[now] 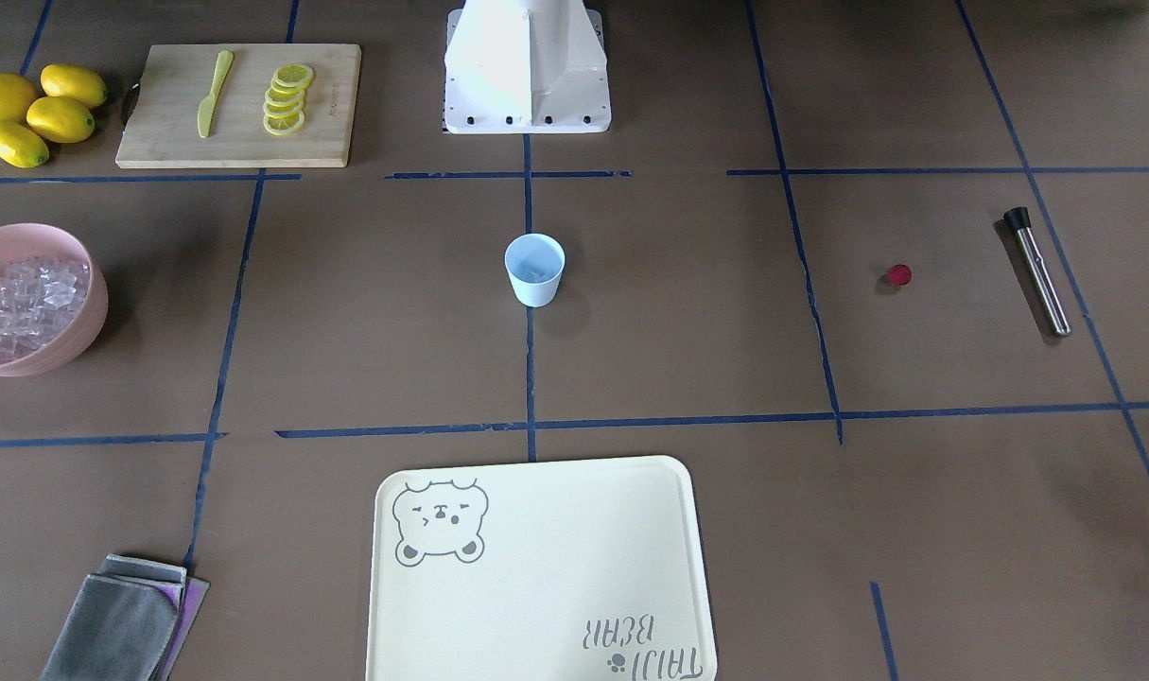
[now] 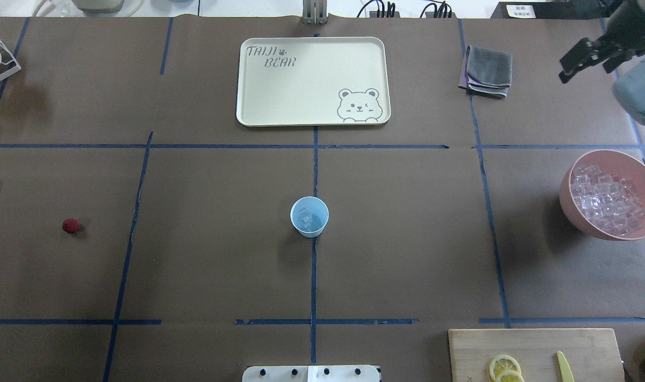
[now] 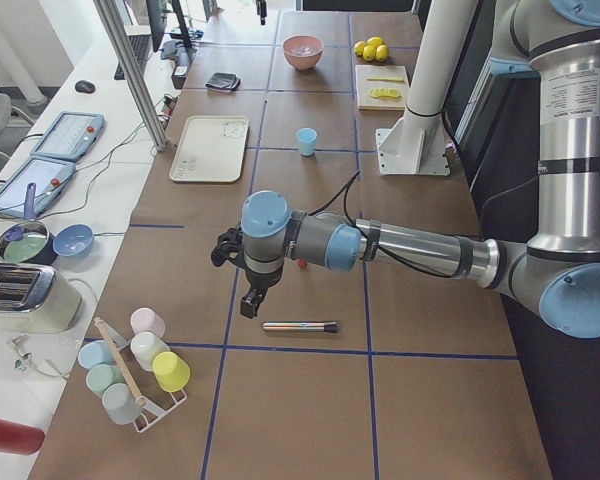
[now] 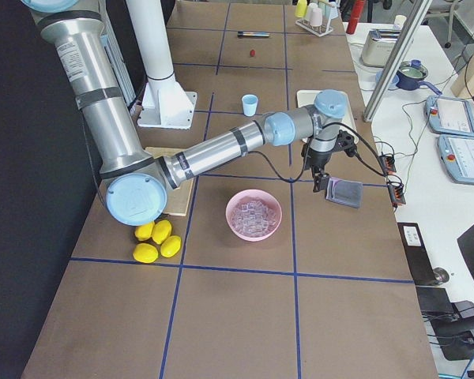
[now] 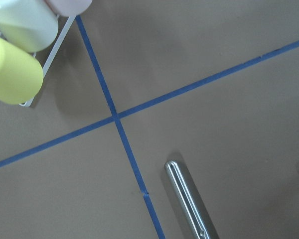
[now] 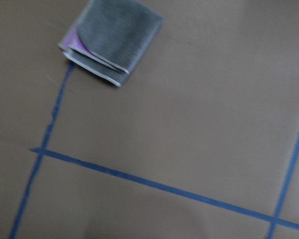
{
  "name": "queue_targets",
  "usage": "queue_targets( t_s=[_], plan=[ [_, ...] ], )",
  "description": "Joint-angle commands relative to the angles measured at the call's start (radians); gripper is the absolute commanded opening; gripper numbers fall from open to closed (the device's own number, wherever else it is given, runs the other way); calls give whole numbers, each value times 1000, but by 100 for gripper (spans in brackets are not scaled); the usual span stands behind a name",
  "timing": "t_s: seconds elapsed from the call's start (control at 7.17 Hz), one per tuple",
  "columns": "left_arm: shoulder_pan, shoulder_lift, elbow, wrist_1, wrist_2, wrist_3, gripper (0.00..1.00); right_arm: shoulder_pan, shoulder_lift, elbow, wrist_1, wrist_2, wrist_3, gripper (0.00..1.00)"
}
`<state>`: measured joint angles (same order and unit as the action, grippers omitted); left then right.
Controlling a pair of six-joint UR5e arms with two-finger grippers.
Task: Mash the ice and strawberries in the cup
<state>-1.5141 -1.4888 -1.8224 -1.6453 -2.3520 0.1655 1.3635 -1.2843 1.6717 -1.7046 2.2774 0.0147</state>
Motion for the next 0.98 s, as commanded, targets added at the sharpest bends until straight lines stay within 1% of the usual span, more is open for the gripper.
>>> queue_targets(
  t_s=[0.0, 0.28, 0.42, 0.56, 0.84],
  plan=[
    [8, -27, -9, -7, -26, -73, 100, 159, -204, -1, 8, 5, -317, 99],
    [52, -40, -17, -45, -26, -80, 100, 280, -361, 2, 11, 1, -335, 99],
    [80, -62, -18, -41, -27, -107, 100, 316, -401, 3, 11, 1, -335, 99],
    [122, -86, -28, -45, -26, -268, 100, 322, -406, 17, 11, 1, -325, 99],
    [271, -84, -125, -53, 22, -560, 100, 321, -405, 20, 11, 5, -317, 99]
  ],
)
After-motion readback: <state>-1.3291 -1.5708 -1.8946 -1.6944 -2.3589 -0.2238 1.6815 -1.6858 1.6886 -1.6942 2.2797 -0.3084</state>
